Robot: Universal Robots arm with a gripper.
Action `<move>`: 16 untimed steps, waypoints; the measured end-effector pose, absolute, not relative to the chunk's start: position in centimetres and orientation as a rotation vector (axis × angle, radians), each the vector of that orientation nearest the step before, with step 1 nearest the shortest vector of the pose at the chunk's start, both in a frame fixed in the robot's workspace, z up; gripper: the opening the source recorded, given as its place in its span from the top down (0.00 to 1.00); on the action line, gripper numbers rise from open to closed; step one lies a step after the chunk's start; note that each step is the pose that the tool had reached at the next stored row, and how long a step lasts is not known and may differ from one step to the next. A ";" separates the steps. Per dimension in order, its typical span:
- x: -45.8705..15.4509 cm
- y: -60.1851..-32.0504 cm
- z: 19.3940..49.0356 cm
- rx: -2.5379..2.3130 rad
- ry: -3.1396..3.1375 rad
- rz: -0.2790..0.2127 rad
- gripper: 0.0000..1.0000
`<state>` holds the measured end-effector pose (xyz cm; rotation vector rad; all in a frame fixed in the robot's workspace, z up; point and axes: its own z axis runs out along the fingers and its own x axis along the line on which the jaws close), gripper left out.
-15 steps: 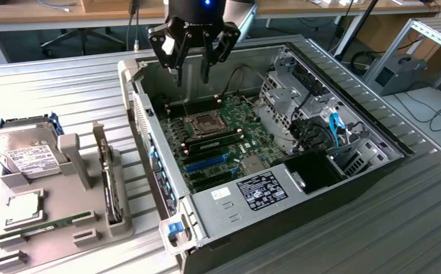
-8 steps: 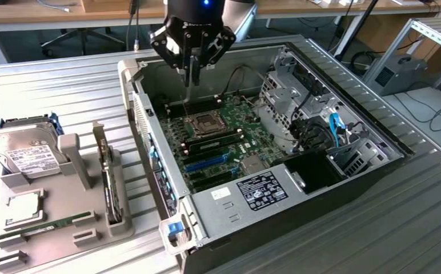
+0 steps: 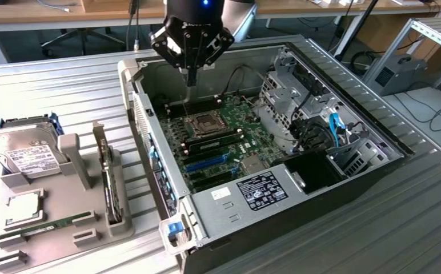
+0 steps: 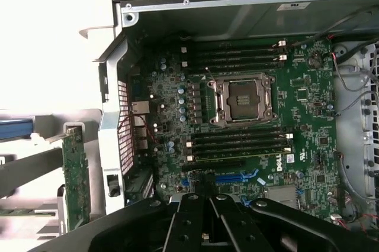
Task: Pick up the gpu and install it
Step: 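Reach for the gpu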
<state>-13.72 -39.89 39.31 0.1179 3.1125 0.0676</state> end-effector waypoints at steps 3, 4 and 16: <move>-13.7 -39.9 39.3 0.118 3.112 0.067 0.89; -13.8 -39.9 39.3 0.118 3.112 0.067 0.89; -14.5 -39.9 39.3 0.118 3.112 0.067 0.89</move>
